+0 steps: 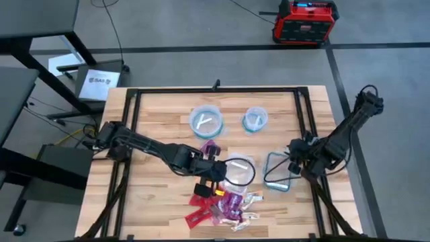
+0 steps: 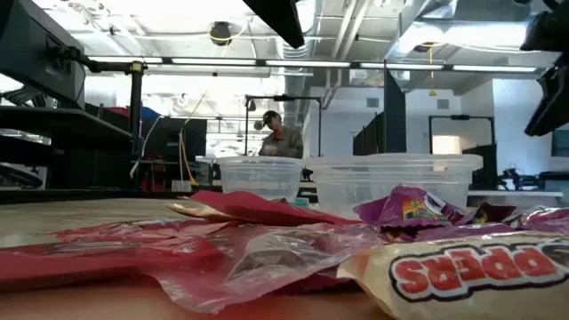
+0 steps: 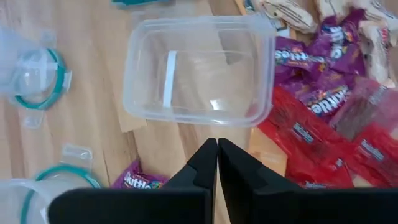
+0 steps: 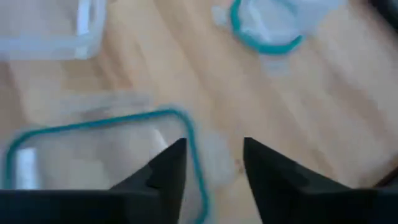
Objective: Sort candy
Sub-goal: Open the rectangular transparent bin, then put the light yellow candy into the rectangular transparent bin
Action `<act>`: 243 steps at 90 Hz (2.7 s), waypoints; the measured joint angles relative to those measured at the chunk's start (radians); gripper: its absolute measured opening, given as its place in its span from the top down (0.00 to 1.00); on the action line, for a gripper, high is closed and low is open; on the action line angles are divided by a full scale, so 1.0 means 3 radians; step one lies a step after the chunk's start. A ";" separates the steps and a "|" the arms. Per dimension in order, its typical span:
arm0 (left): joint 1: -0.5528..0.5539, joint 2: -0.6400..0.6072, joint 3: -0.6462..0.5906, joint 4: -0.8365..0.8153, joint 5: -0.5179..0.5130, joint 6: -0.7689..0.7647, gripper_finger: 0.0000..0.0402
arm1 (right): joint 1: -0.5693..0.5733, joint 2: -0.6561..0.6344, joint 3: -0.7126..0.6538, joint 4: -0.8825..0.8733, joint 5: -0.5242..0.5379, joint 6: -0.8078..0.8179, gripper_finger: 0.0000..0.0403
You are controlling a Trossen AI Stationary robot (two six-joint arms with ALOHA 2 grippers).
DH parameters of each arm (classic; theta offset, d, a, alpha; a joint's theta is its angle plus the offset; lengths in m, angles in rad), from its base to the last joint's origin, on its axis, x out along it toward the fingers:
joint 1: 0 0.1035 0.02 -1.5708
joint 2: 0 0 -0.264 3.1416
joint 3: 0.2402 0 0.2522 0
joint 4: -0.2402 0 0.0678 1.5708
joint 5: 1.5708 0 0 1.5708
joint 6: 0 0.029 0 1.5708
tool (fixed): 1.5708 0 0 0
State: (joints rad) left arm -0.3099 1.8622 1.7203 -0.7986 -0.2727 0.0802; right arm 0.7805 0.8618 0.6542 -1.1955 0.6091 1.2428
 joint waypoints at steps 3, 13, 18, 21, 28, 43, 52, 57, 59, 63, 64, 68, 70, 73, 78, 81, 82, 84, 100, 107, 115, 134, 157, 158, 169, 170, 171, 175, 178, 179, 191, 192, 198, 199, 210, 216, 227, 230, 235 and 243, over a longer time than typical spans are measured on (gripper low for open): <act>0.0021 0.0000 -0.0001 0.0010 0.0000 -0.0032 1.00 | -0.0015 -0.0002 0.0054 0.0047 -0.0053 0.0097 0.56; 0.0084 0.0000 -0.0017 0.0032 -0.0001 -0.0135 1.00 | 0.0006 0.0016 0.0090 0.0647 0.0013 0.0020 0.49; 0.0106 0.0006 -0.0019 0.0028 -0.0001 -0.0185 1.00 | -0.0027 0.0085 0.0091 0.1039 0.0106 -0.0196 0.47; 0.0110 0.0007 -0.0019 0.0018 -0.0002 -0.0219 1.00 | -0.0077 0.0149 0.0091 0.1247 0.0128 -0.0345 0.45; 0.0109 0.0010 -0.0019 -0.0065 -0.0001 -0.0253 1.00 | -0.0267 0.0334 0.0091 0.1650 0.0132 -0.0734 0.44; 0.0093 -0.0009 -0.0022 -0.0299 -0.0001 -0.0324 1.00 | -0.0897 0.0853 0.0091 0.2067 -0.0004 -0.1133 0.44; 0.0073 -0.0049 -0.0022 -0.0527 -0.0004 -0.0427 1.00 | -0.1282 0.1179 0.0089 0.2359 -0.0316 -0.1461 0.45; 0.0058 -0.0053 -0.0022 -0.0652 -0.0018 -0.0463 1.00 | -0.1466 0.1354 0.0089 0.2598 -0.0496 -0.1679 0.45; 0.0047 -0.0053 -0.0022 -0.0690 -0.0030 -0.0480 1.00 | -0.1528 0.1417 0.0089 0.2687 -0.0584 -0.1745 0.45; 0.0028 -0.0050 -0.0022 -0.0767 -0.0041 -0.0521 1.00 | -0.1648 0.1545 0.0089 0.2831 -0.0777 -0.1864 0.45; 0.0025 -0.0050 -0.0022 -0.0793 -0.0042 -0.0530 1.00 | -0.1676 0.1577 0.0090 0.2861 -0.0826 -0.1891 0.45; 0.0011 -0.0050 -0.0022 -0.0887 -0.0047 -0.0565 1.00 | -0.1783 0.1703 0.0103 0.2911 -0.1008 -0.1973 0.45; 0.0005 -0.0050 -0.0022 -0.0918 -0.0050 -0.0581 1.00 | -0.1830 0.1767 0.0114 0.2910 -0.1071 -0.2011 0.45; -0.0008 -0.0050 -0.0022 -0.0956 -0.0063 -0.0607 1.00 | -0.1879 0.1850 0.0133 0.2906 -0.1152 -0.2058 0.45; -0.0033 -0.0050 -0.0022 -0.1006 -0.0105 -0.0655 1.00 | -0.1933 0.1970 0.0171 0.2905 -0.1235 -0.2134 0.45; -0.0042 -0.0050 -0.0022 -0.1028 -0.0120 -0.0664 1.00 | -0.1948 0.2030 0.0197 0.2900 -0.1260 -0.2182 0.45; -0.0046 -0.0050 -0.0022 -0.1034 -0.0124 -0.0666 1.00 | -0.1951 0.2047 0.0206 0.2894 -0.1265 -0.2202 0.45; -0.0054 -0.0050 -0.0022 -0.1047 -0.0130 -0.0668 1.00 | -0.1955 0.2077 0.0228 0.2877 -0.1272 -0.2237 0.45; -0.0072 -0.0050 -0.0022 -0.1109 -0.0167 -0.0708 1.00 | -0.1956 0.2216 0.0374 0.2623 -0.1332 -0.2464 0.63; -0.0071 -0.0050 -0.0022 -0.1110 -0.0175 -0.0709 1.00 | -0.1959 0.2214 0.0416 0.2566 -0.1331 -0.2492 0.80; -0.0070 -0.0050 -0.0022 -0.1112 -0.0180 -0.0716 1.00 | -0.1978 0.2143 0.0453 0.2515 -0.1357 -0.2553 0.95; -0.0073 -0.0050 -0.0022 -0.1113 -0.0180 -0.0673 1.00 | -0.1940 0.1609 0.0679 0.1493 -0.1332 -0.2616 0.98; -0.0092 -0.0050 -0.0022 -0.1079 -0.0179 -0.0632 1.00 | -0.1774 0.0416 0.0594 0.0251 -0.1636 -0.2230 0.99; -0.0092 -0.0050 -0.0022 -0.1073 -0.0179 -0.0632 1.00 | -0.1772 0.0374 0.0573 0.0220 -0.1645 -0.2204 0.99; -0.0093 -0.0050 -0.0022 -0.0995 -0.0179 -0.0616 1.00 | -0.1740 0.0057 0.0216 0.0325 -0.1687 -0.2000 0.99; -0.0093 -0.0050 -0.0022 -0.0990 -0.0179 -0.0612 1.00 | -0.1735 0.0044 0.0179 0.0353 -0.1687 -0.1984 0.99; -0.0093 -0.0050 -0.0022 -0.0986 -0.0179 -0.0609 1.00 | -0.1733 0.0033 0.0142 0.0379 -0.1686 -0.1967 0.98; -0.0092 -0.0050 -0.0022 -0.0969 -0.0179 -0.0608 1.00 | -0.1731 0.0003 -0.0004 0.0471 -0.1685 -0.1895 0.97; -0.0092 -0.0050 -0.0022 -0.0956 -0.0179 -0.0606 1.00 | -0.1731 0.0003 -0.0090 0.0505 -0.1686 -0.1834 0.95; -0.0092 -0.0050 -0.0022 -0.0950 -0.0179 -0.0606 1.00 | -0.1729 0.0005 -0.0117 0.0515 -0.1686 -0.1817 0.94; -0.0092 -0.0050 -0.0022 -0.0939 -0.0178 -0.0595 1.00 | -0.1707 0.0028 -0.0308 0.0430 -0.1714 -0.1762 0.82; -0.0091 -0.0050 -0.0022 -0.0938 -0.0178 -0.0596 1.00 | -0.1707 0.0028 -0.0312 0.0422 -0.1714 -0.1752 0.81; -0.0082 -0.0050 -0.0022 -0.0940 -0.0176 -0.0598 1.00 | -0.1708 0.0026 -0.0317 0.0403 -0.1717 -0.1728 0.73; -0.0082 -0.0050 -0.0022 -0.0940 -0.0176 -0.0598 1.00 | -0.1708 0.0024 -0.0312 0.0406 -0.1718 -0.1728 0.72; -0.0061 -0.0050 -0.0022 -0.0906 -0.0176 -0.0592 1.00 | -0.1708 0.0021 -0.0105 0.0280 -0.1874 -0.1684 0.58; -0.0038 -0.0050 -0.0022 -0.0814 -0.0176 -0.0567 1.00 | -0.1670 0.0009 0.0059 0.0242 -0.1923 -0.1620 0.52; 0.0002 -0.0050 -0.0022 -0.0606 -0.0176 -0.0536 1.00 | -0.1479 -0.0021 0.0302 0.0485 -0.1808 -0.1658 0.44; 0.0012 -0.0050 -0.0022 -0.0532 -0.0176 -0.0560 1.00 | -0.1414 -0.0023 0.0318 0.0657 -0.1722 -0.1661 0.43; 0.0026 -0.0050 -0.0022 -0.0509 -0.0173 -0.0569 1.00 | -0.1307 -0.0023 0.0317 0.0975 -0.1532 -0.1674 0.42; 0.0048 -0.0050 -0.0022 -0.0547 -0.0153 -0.0598 1.00 | -0.1148 0.0044 0.0282 0.1588 -0.1189 -0.1869 0.42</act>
State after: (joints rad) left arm -0.2954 1.8473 1.7135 -0.9629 -0.3186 -0.0993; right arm 0.4363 0.8750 0.7387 -0.7190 0.2525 0.6822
